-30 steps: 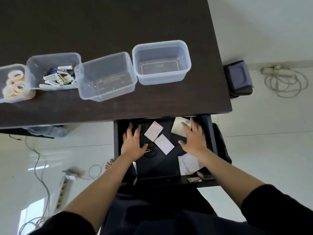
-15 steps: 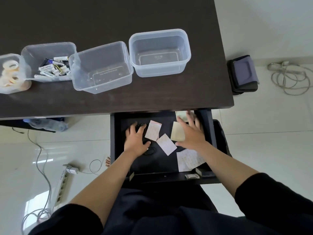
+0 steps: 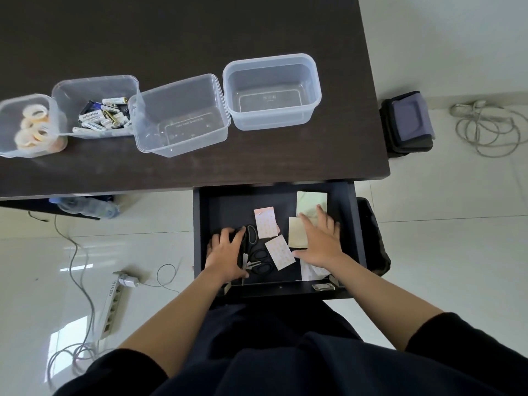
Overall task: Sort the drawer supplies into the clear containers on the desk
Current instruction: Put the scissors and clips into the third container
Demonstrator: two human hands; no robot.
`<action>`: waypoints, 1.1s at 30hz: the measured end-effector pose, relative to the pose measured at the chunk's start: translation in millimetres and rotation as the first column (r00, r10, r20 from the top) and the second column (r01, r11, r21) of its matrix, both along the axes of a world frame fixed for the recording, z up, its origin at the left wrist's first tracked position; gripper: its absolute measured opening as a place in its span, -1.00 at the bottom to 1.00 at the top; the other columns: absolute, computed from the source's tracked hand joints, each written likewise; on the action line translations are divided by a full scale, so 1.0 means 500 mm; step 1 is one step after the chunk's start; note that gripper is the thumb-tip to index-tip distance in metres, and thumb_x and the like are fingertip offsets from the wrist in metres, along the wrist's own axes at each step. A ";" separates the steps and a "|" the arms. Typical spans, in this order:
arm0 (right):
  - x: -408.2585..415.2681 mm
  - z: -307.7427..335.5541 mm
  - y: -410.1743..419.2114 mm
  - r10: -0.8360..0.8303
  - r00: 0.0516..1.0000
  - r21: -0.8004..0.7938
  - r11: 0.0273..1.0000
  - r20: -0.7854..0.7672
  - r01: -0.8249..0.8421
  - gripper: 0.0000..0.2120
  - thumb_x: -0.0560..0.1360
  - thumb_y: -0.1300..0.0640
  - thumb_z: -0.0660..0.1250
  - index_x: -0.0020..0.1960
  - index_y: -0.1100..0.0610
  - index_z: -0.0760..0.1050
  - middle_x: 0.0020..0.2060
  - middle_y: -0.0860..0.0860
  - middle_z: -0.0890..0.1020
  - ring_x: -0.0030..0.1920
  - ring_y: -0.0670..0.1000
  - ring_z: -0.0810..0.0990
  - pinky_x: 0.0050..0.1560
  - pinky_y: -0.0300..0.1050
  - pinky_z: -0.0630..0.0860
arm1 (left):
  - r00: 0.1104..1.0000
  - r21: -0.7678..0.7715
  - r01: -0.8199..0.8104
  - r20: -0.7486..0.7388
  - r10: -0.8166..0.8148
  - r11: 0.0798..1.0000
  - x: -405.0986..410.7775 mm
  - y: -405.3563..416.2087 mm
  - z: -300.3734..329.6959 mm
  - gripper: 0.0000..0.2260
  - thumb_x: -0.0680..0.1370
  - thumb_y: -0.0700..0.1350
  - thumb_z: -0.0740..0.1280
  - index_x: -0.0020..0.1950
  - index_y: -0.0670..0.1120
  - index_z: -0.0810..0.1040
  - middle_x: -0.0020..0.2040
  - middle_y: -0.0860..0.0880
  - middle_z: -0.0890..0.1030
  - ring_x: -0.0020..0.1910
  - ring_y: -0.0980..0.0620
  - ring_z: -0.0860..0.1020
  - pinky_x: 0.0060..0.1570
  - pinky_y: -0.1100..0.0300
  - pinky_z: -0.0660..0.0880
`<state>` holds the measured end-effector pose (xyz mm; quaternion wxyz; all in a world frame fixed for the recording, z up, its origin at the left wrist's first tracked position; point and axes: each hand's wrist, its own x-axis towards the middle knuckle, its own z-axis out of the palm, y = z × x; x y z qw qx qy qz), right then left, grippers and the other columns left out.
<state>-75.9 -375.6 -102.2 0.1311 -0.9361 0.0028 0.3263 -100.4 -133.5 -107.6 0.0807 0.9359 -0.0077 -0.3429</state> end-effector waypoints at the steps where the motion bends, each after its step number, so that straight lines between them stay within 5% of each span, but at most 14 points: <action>1: -0.009 0.002 0.008 0.037 0.998 0.007 0.999 0.041 -0.037 -0.12 0.35 -0.19 0.41 0.51 -0.07 0.01 0.51 0.12 -0.18 0.50 0.19 -0.14 0.48 0.23 -0.12 | 1.000 0.022 0.027 0.001 -0.027 0.999 -0.006 0.000 -0.002 0.03 0.24 0.12 0.57 0.52 0.09 -0.01 0.38 -0.04 0.13 0.33 -0.13 0.21 0.33 -0.09 0.31; 5: -0.044 0.006 0.058 0.234 0.960 0.153 0.954 0.156 -0.257 -0.41 0.46 -0.09 0.30 0.43 0.02 0.26 0.43 0.08 0.21 0.40 0.15 0.18 0.42 0.10 0.16 | 1.000 -0.024 -0.011 0.010 0.011 1.000 0.002 -0.003 -0.002 -0.05 0.29 -0.02 0.56 0.51 0.08 0.03 0.34 -0.08 0.21 0.31 -0.12 0.22 0.12 0.02 0.51; 7: -0.052 0.004 0.092 0.335 0.931 0.206 0.910 0.144 -0.360 -0.49 0.48 -0.07 0.29 0.38 0.07 0.34 0.31 0.05 0.37 0.31 0.12 0.32 0.29 0.06 0.33 | 0.999 -0.112 -0.046 -0.004 0.045 0.993 0.016 -0.001 -0.004 -0.14 0.35 -0.12 0.51 0.52 0.05 0.07 0.36 -0.10 0.26 0.35 -0.13 0.22 0.17 0.02 0.48; 12: -0.061 -0.025 0.151 0.454 0.891 0.186 0.875 -0.002 -0.446 -0.48 0.46 0.02 0.35 0.36 0.12 0.32 0.26 0.07 0.41 0.21 0.17 0.45 0.05 0.08 0.50 | 0.992 -0.231 -0.091 0.067 0.109 0.969 0.016 0.020 -0.008 -0.34 0.41 -0.21 0.40 0.46 -0.02 0.25 0.38 -0.09 0.26 0.36 -0.10 0.22 0.23 0.00 0.47; 16: -0.058 -0.034 0.152 0.529 0.849 0.078 0.847 -0.004 -0.527 -0.51 0.45 0.10 0.37 0.33 0.15 0.33 0.24 0.10 0.42 0.15 0.19 0.49 -0.03 0.06 0.46 | 0.983 -0.100 -0.140 0.106 0.151 0.985 0.001 0.017 0.000 -0.37 0.42 -0.16 0.42 0.43 -0.02 0.24 0.39 -0.12 0.16 0.35 -0.16 0.21 0.09 -0.03 0.54; 20: -0.058 -0.034 0.149 0.522 0.852 0.066 0.852 -0.028 -0.519 -0.55 0.42 0.13 0.40 0.26 0.17 0.38 0.17 0.11 0.46 0.11 0.18 0.53 -0.07 0.03 0.46 | 0.990 -0.028 -0.135 0.023 0.136 0.990 0.013 0.007 0.004 -0.34 0.43 -0.14 0.45 0.44 -0.04 0.20 0.33 -0.18 0.27 0.30 -0.22 0.30 0.11 -0.02 0.51; 28: -0.061 -0.032 0.126 0.492 0.868 0.057 0.870 -0.064 -0.489 -0.73 0.39 0.34 0.27 0.07 0.18 0.49 -0.01 0.08 0.53 0.01 0.14 0.54 -0.21 -0.08 0.30 | 0.995 -0.234 0.101 0.028 -0.097 0.967 0.059 0.016 -0.003 -0.17 0.38 -0.24 0.49 0.51 0.00 0.09 0.43 -0.09 0.09 0.40 -0.16 0.24 0.29 0.03 0.43; 33: -0.059 -0.031 0.105 0.460 0.885 0.044 0.888 -0.066 -0.458 -0.73 0.42 0.33 0.26 0.10 0.15 0.50 0.05 0.07 0.51 0.03 0.15 0.55 -0.19 -0.09 0.31 | 0.888 -0.034 0.459 0.028 -0.459 0.888 0.104 0.014 -0.005 -0.05 0.38 -0.04 0.50 0.54 0.10 -0.09 0.55 0.11 -0.22 0.42 -0.09 0.14 0.35 -0.11 0.32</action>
